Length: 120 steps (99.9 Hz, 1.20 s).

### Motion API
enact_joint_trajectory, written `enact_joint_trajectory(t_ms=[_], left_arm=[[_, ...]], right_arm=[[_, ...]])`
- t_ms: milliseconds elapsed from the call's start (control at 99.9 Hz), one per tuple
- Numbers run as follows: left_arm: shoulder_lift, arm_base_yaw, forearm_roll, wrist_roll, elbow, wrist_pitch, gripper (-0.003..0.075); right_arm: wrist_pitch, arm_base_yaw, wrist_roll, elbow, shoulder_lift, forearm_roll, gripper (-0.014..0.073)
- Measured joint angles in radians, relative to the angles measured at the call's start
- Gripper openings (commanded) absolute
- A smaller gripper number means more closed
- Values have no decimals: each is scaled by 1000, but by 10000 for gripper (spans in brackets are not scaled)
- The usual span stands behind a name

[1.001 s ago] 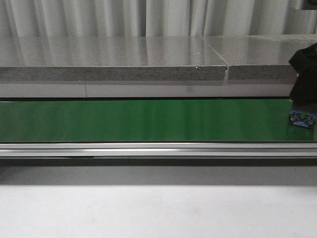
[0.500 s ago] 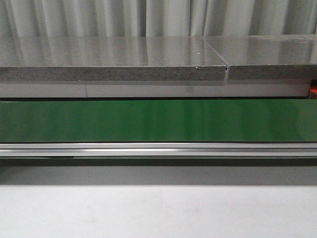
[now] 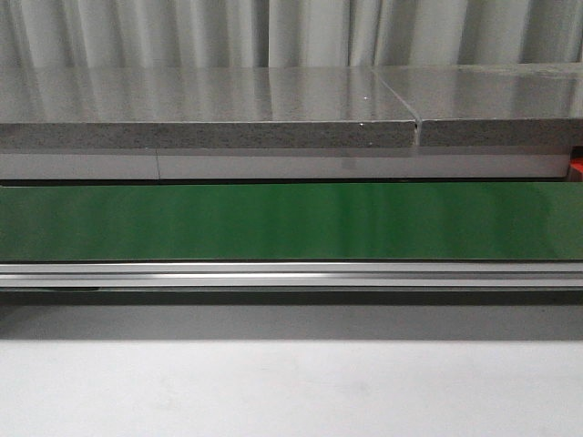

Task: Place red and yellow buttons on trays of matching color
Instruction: 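Carry the yellow button into the yellow tray and open the right gripper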

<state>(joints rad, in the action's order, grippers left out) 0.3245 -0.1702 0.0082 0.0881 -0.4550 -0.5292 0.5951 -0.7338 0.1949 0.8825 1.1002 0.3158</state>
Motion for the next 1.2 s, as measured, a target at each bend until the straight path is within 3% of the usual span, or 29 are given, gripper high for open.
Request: enact_joint_trajectory(t_ms=[200, 560, 1201], left_arm=[[0, 0, 0, 0, 0, 0, -19], [0, 0, 0, 0, 0, 0, -19], [0, 0, 0, 0, 0, 0, -19]], right_arm=[[-74, -60, -24, 0, 0, 0, 96], [-79, -195, -27, -4, 74, 0, 96], [-214, -244, -28, -178, 230, -14, 96]])
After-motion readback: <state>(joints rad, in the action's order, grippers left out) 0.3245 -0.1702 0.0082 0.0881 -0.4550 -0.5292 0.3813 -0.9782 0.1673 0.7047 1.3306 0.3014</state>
